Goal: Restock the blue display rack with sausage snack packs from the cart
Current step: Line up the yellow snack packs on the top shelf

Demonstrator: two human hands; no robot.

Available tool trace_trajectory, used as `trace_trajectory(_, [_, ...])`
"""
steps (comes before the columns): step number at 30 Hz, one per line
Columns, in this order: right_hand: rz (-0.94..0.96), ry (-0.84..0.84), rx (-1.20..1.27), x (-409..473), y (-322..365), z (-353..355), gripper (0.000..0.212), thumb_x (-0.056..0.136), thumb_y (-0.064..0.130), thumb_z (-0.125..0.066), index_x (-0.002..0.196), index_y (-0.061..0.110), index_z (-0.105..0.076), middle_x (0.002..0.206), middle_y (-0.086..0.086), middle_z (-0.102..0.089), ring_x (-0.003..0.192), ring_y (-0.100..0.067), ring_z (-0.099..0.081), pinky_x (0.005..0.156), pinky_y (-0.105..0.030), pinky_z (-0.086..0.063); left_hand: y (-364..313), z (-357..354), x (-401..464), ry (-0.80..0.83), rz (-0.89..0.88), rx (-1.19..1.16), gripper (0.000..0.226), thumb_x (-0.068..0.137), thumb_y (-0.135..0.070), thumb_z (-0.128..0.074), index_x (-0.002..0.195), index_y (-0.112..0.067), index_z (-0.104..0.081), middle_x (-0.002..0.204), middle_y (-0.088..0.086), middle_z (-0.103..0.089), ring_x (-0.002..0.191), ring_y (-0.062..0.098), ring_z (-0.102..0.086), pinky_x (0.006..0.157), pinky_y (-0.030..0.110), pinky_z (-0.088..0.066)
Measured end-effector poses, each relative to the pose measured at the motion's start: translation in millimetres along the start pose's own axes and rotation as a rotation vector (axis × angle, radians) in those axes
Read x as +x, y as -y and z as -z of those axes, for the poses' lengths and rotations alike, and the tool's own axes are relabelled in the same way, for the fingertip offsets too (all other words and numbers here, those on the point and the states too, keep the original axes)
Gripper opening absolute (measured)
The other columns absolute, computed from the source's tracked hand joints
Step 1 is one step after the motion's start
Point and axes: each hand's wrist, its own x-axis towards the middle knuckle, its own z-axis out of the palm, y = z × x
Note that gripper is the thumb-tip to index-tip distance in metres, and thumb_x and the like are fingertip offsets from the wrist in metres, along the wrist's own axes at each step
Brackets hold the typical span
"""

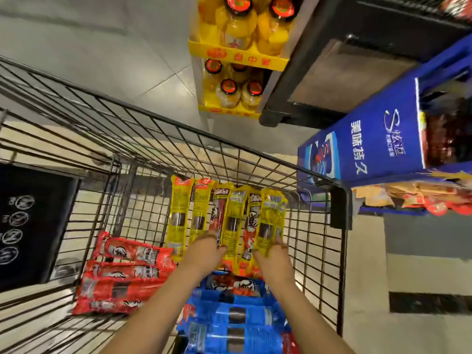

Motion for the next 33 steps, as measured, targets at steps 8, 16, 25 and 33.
trace_trajectory(8, [-0.059,-0.172,0.173,20.0,-6.9,-14.4,0.025,0.083,0.013,-0.063,0.103,0.017,-0.050,0.093,0.002,-0.052,0.073,-0.019,-0.059,0.057,-0.028,-0.049,-18.0,-30.6,27.6,-0.037,0.124,-0.214,0.059,0.097,-0.032,-0.045,0.147,-0.009,-0.022,0.154,0.006,-0.020,0.141,0.021,-0.021,0.113,0.025,-0.022])
trace_trajectory(16, [-0.074,-0.172,0.244,20.7,-25.1,-16.2,0.029,0.075,0.028,-0.068,0.102,0.022,-0.059,0.099,-0.005,-0.062,0.072,-0.016,-0.063,0.058,-0.031,-0.053,-35.4,-41.9,32.0,-0.136,0.178,-0.238,0.064,0.093,-0.034,-0.053,0.144,-0.005,-0.027,0.152,0.012,-0.028,0.138,0.025,-0.029,0.109,0.028,-0.026])
trace_trajectory(25, [-0.062,-0.193,0.359,10.8,-38.0,-7.9,0.031,0.082,0.021,-0.068,0.106,0.023,-0.050,0.084,0.007,-0.064,0.072,-0.009,-0.062,0.056,-0.026,-0.047,-42.7,-60.2,32.9,-0.240,0.191,-0.406,0.059,0.092,-0.011,-0.053,0.144,-0.011,-0.026,0.149,0.008,-0.033,0.137,0.023,-0.032,0.111,0.026,-0.025])
trace_trajectory(33, [-0.030,-0.190,0.367,7.3,-37.3,-3.2,0.026,0.085,0.020,-0.065,0.103,0.023,-0.047,0.082,0.005,-0.064,0.071,-0.013,-0.063,0.062,-0.037,-0.055,-38.3,-56.1,32.3,-0.228,0.235,-0.487,0.067,0.084,-0.025,-0.067,0.139,-0.010,-0.033,0.148,0.005,-0.035,0.132,0.024,-0.038,0.108,0.037,-0.037])
